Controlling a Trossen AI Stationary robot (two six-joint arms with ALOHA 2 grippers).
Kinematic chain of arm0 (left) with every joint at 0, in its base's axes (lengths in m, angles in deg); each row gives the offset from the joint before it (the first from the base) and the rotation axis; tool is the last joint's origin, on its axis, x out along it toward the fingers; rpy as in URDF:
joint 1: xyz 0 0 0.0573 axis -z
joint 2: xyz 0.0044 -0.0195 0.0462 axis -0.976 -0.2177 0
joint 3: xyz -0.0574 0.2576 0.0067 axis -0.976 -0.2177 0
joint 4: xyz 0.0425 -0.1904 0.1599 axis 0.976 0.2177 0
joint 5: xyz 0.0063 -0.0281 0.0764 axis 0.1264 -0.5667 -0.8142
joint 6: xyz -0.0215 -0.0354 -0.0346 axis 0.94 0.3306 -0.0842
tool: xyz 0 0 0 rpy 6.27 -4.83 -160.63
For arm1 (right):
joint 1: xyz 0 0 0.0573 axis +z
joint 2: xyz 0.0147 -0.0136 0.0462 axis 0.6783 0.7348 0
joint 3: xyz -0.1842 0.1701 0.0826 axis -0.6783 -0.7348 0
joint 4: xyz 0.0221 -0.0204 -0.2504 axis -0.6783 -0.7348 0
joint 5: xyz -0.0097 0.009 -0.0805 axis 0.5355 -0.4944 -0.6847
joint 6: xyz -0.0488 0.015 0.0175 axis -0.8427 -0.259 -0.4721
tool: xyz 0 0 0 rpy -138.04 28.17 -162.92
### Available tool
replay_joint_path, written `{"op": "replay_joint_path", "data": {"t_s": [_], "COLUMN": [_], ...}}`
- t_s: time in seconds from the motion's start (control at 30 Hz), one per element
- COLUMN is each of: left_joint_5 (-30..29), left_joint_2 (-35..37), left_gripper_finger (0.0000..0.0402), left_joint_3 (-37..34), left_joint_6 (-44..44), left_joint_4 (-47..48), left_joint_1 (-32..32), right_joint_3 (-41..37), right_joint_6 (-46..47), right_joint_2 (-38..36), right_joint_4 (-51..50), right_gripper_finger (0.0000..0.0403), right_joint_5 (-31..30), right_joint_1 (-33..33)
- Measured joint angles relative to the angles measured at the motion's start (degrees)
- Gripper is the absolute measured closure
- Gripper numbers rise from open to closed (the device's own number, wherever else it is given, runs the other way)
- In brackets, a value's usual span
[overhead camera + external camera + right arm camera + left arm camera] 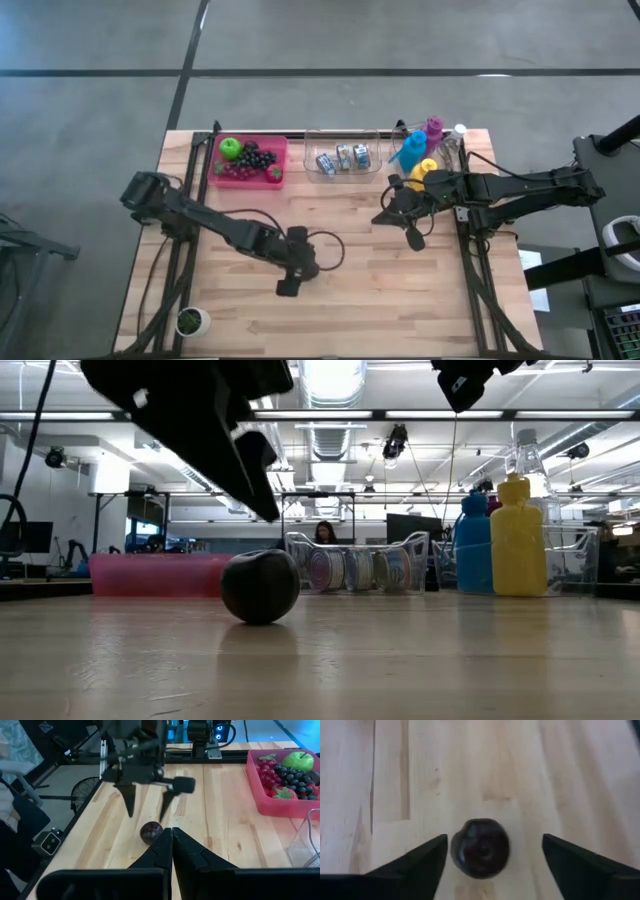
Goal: Pick & Place Food Item
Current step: Put the black plum into the red transparent bin
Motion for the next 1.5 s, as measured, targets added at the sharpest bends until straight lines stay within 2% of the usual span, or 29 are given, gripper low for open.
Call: {"op": "replay_joint_path", "data": {"t_s": [0.17, 0.23, 0.43, 0.87, 1.0, 1.33, 1.5], "left_joint_5": [-0.2, -0.1, -0.2, -2.4, -3.8, -3.9, -3.9], "left_joint_2": [-2.9, -3.8, -5.8, -9.5, -9.5, -9.5, -9.4], "left_gripper_finger": [0.0016, 0.0005, 0.0020, 0.0025, 0.0053, 0.0179, 0.0186], "left_joint_3": [0.0, 0.0, -0.1, -0.4, -0.4, -0.4, -0.4], "left_joint_6": [-1.2, -1.4, -2.1, -5.0, -6.5, -6.1, -5.8], "left_joint_4": [-0.6, -0.9, -2.9, -4.3, -4.4, -4.1, -4.0], "left_joint_1": [-0.1, 0.0, 0.1, 0.1, 0.1, 0.1, 0.1], "right_joint_3": [0.0, 0.0, 0.0, 0.0, 0.0, 0.0, 0.0], "right_joint_6": [0.0, 0.0, 0.0, 0.0, 0.0, 0.0, 0.0], "right_joint_2": [0.0, 0.0, 0.0, 0.0, 0.0, 0.0, 0.0], "right_joint_4": [0.0, 0.0, 0.0, -0.1, -0.1, 0.0, 0.0], "right_gripper_finger": [0.0394, 0.0394, 0.0394, 0.0394, 0.0394, 0.0394, 0.0394], "right_joint_5": [0.0, 0.0, 0.1, 0.1, 0.1, 0.1, 0.1], "right_joint_1": [0.0, 0.0, 0.0, 0.0, 0.0, 0.0, 0.0]}}
